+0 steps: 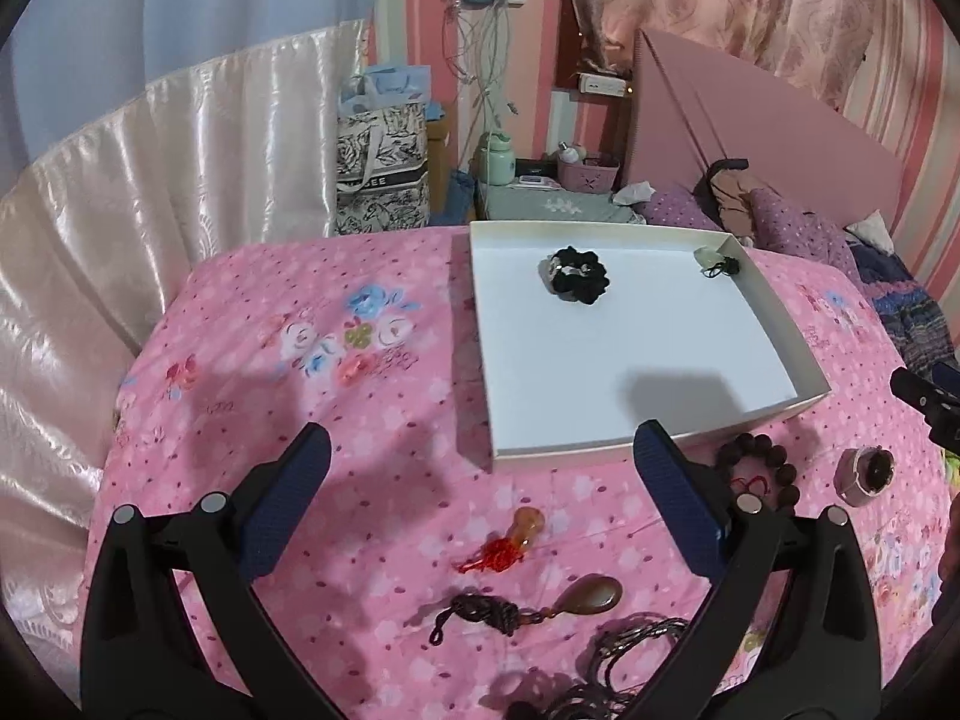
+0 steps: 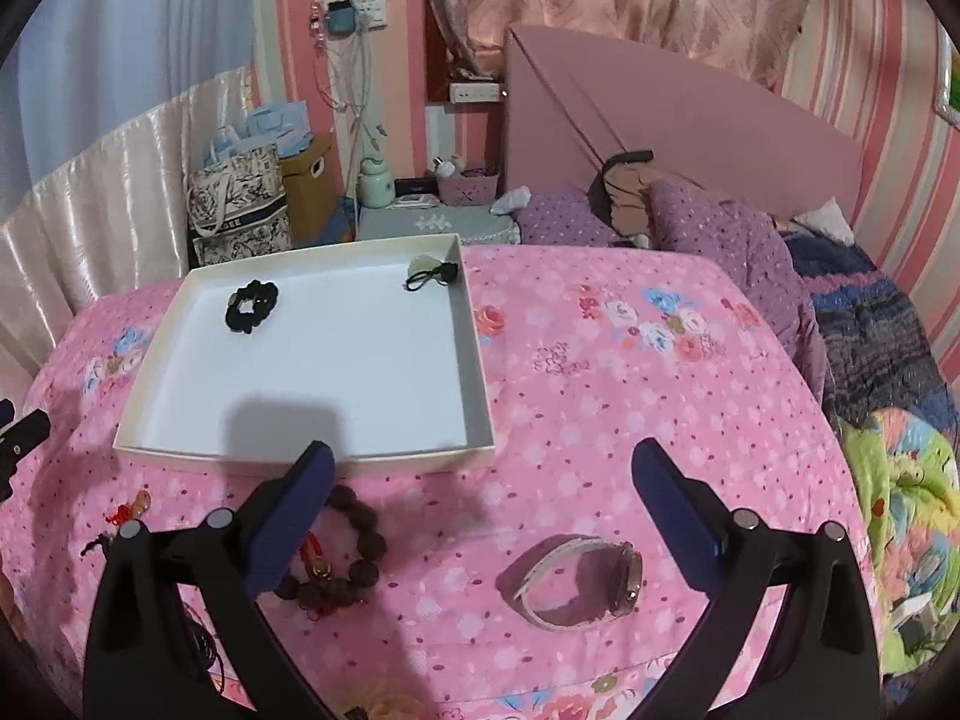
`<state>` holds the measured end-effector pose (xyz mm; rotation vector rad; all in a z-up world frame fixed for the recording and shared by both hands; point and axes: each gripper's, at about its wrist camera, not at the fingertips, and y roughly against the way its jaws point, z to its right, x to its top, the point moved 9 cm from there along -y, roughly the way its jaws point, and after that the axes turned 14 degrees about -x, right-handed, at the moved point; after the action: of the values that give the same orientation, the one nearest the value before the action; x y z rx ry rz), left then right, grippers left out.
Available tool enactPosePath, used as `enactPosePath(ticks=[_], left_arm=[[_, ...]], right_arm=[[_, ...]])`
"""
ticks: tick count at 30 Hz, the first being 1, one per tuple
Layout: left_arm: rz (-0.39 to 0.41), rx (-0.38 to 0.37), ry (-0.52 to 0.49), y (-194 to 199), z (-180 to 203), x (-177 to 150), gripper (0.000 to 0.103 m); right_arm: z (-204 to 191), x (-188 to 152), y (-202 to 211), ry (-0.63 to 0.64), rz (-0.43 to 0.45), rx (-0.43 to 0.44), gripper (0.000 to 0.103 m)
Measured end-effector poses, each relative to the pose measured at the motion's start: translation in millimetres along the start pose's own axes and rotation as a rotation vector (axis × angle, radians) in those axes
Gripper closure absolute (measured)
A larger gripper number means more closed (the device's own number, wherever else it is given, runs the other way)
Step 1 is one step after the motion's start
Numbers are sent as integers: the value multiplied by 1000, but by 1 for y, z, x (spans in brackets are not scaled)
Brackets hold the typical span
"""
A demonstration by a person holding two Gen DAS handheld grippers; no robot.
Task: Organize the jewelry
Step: 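Open both tools to release the items in the tray and withdraw, then close left tool on amber pendant's red knot while right tool grasps wooden bead bracelet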
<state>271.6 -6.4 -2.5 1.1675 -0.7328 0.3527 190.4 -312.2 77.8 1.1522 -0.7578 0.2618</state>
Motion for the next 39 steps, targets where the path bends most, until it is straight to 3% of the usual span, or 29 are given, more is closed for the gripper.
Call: enactPosePath(ticks=[4,13,20,28,31,35,37,39], left_arm=[[-39,14,21,-10,-12,-13,3],[-103,32,-12,-39,-19,-27,3],[-190,1,32,-66,-24,-42,3],[-191,11,16,-72,-22,-47,3],[-210,38,18,-77,-25,-51,4],[-230,32,16,-80,-23,-55,7],[-259,43,4,-82,-22,-59,16],[-298,38,-7,-85,-19,-64,33]], right_arm=[[-12,-10,-7,12,-37,47,4],[-23,-26,-23,2,-63,50,4],[-33,-50,-53,20,-145,69,4],[-56,-63,-60,88,-148,74,5],[-60,-66,-65,90,-161,86,11],[-64,-72,-71,94,-188,109,24],[-65,-74,-72,93,-195,113,26],[-66,-76,-72,99,-200,115,29]])
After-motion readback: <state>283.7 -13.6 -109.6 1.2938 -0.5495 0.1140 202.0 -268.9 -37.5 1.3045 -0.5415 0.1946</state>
